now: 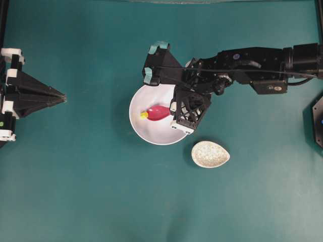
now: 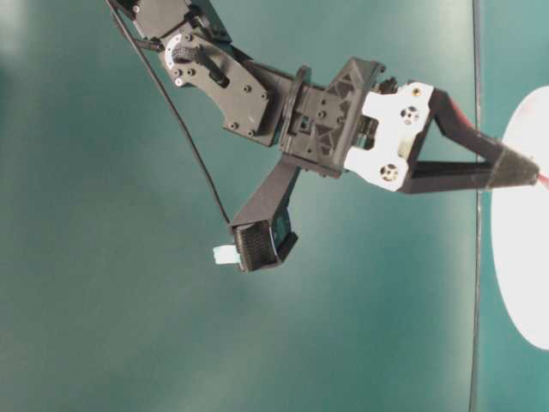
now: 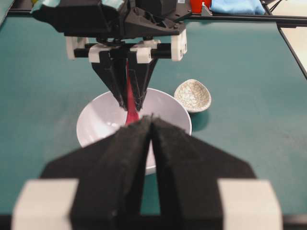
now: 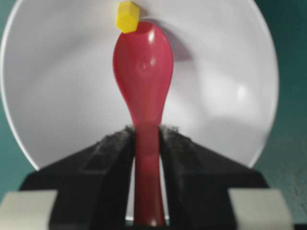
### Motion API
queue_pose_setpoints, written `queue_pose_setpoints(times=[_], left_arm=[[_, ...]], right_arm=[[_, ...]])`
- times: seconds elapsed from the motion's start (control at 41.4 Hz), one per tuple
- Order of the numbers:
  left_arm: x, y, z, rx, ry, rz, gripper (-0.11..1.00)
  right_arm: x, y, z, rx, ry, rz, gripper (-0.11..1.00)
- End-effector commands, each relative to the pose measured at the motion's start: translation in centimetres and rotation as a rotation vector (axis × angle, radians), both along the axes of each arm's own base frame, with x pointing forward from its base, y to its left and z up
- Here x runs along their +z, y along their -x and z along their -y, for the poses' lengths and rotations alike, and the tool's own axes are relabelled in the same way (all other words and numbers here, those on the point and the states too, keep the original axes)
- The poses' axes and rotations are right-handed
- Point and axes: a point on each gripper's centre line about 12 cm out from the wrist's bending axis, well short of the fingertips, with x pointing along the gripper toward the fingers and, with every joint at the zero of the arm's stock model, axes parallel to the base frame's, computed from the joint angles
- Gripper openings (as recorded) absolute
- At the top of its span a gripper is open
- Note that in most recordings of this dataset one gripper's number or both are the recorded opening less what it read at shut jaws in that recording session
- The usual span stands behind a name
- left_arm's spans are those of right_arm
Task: Scoop the yellow hexagonal prism block from the bowl with a spoon using the right arm.
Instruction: 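Slide the spoon under the yellow hexagonal block inside the bowl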
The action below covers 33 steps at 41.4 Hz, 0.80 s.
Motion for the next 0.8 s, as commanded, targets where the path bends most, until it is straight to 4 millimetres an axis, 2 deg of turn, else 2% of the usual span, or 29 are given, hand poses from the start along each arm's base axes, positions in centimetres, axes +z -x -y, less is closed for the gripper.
queue_pose_setpoints(times=[0.0, 0.29, 0.773], left_arm=[[1.16, -0.25, 0.03, -0.002, -0.003, 0.035, 0.08], [1.16, -0.25, 0.03, -0.002, -0.003, 0.035, 0.08], [1.07, -0.23, 0.03, -0.002, -0.003, 0.032, 0.08]], right_arm=[[1.78, -0.72, -0.21, -0.001, 0.006, 0.066, 0.24], [2.09, -1.35, -0.51, -0.004, 0.019, 0.129, 0.24], [1.91, -1.27, -0.58, -0.002, 0.02, 0.127, 0.24]])
